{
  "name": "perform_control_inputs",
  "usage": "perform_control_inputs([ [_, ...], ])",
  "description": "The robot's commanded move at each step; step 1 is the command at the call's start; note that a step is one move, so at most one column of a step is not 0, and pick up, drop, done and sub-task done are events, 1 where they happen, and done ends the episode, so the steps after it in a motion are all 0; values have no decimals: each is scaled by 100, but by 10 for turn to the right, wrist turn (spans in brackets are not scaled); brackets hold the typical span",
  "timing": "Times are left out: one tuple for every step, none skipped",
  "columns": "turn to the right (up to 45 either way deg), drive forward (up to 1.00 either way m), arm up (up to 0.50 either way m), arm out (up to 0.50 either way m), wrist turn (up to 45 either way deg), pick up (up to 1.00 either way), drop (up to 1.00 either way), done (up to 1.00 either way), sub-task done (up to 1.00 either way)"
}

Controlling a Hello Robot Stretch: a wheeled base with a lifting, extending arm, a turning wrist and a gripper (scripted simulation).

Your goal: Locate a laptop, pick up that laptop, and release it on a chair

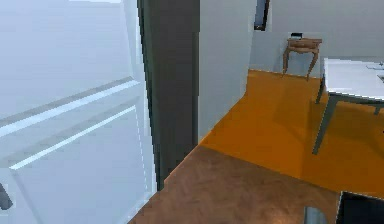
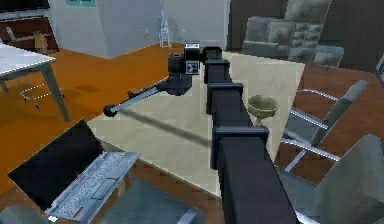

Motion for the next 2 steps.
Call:
perform_control_inputs([
  [0,0,0,-10,0,0,0,0,0],
  [0,0,0,0,-450,0,0,0,0],
])
